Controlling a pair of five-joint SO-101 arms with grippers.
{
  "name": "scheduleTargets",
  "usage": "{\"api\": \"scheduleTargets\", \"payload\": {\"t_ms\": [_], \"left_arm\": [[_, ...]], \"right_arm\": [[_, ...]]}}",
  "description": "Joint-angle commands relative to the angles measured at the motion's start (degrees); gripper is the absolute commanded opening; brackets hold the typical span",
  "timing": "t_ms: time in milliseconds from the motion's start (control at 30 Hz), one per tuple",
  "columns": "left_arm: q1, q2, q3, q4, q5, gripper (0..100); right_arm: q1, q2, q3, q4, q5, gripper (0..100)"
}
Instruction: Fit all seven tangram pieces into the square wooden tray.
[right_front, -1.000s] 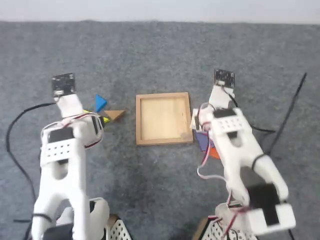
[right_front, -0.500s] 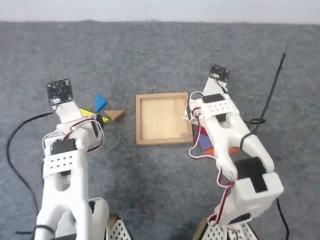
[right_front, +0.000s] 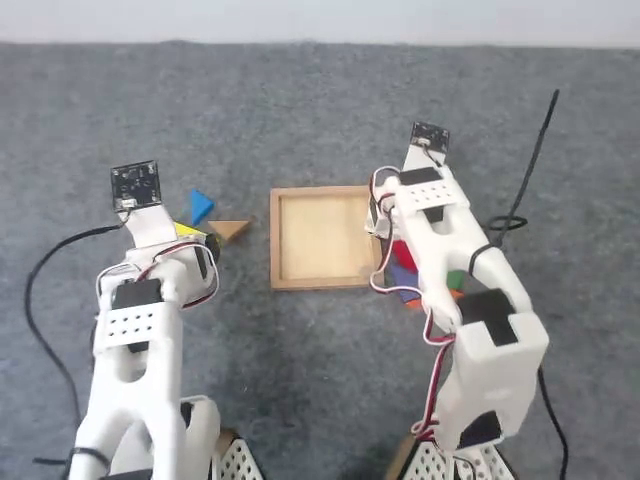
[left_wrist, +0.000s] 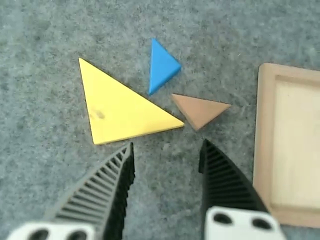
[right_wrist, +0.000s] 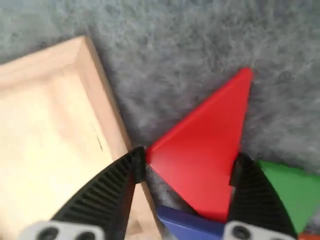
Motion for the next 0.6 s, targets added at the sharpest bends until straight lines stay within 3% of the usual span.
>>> {"api": "scheduleTargets", "payload": {"t_ms": [0, 167, 367, 567], "left_arm": [[0.4, -1.8, -0.3, -1.2, 0.3, 21], [0.4, -1.8, -0.3, -1.1, 0.4, 21], [1.7, -1.8, 0.0, -1.3, 0.3, 21], [1.7, -1.8, 0.0, -1.3, 0.2, 21]], "right_arm": [[-0.7, 1.2, -3.0, 3.5, 0.8, 19.5], [-0.7, 2.5, -4.8, 5.4, 0.8, 20.7], [-0.9, 2.6, -5.0, 6.0, 2.4, 31.1], [-1.6, 2.7, -4.8, 5.8, 7.7, 28.6]]}}
